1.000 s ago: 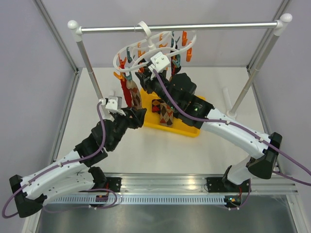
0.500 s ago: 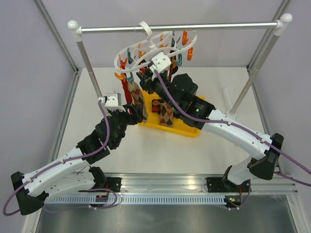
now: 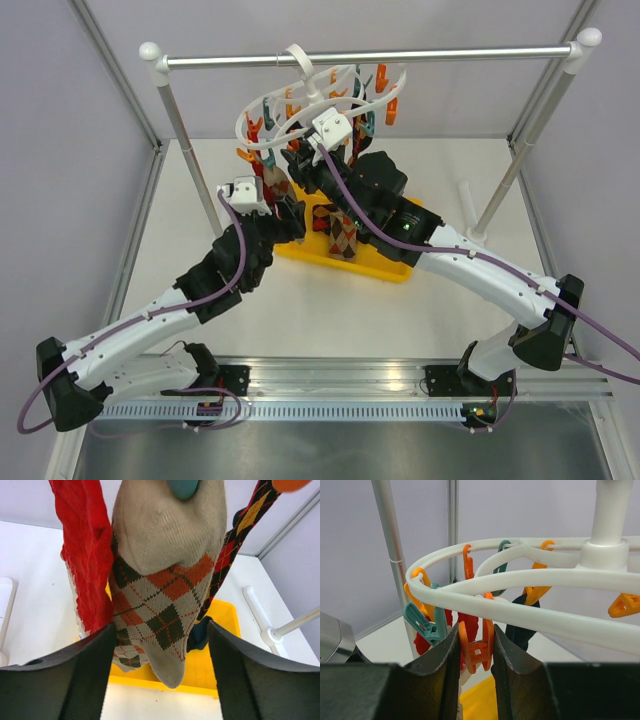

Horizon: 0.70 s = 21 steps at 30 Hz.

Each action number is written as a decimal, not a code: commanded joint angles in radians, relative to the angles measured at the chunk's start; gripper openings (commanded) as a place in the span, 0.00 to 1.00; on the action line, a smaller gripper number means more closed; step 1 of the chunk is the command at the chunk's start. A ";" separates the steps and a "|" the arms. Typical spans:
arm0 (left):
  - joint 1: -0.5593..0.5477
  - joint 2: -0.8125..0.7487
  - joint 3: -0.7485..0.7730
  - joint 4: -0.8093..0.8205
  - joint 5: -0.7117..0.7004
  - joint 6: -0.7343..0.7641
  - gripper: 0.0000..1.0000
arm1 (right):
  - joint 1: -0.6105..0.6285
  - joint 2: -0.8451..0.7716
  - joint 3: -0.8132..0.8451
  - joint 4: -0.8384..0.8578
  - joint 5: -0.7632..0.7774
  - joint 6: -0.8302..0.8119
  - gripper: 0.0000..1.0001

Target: Remove the socks clipped to the hanger

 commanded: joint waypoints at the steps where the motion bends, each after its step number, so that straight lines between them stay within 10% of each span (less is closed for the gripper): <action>1: 0.009 0.022 0.059 0.033 -0.019 -0.013 0.72 | -0.001 -0.028 0.007 -0.007 -0.003 0.001 0.08; 21: 0.028 0.082 0.085 0.026 -0.043 0.030 0.02 | -0.001 -0.052 -0.019 -0.023 -0.022 0.011 0.26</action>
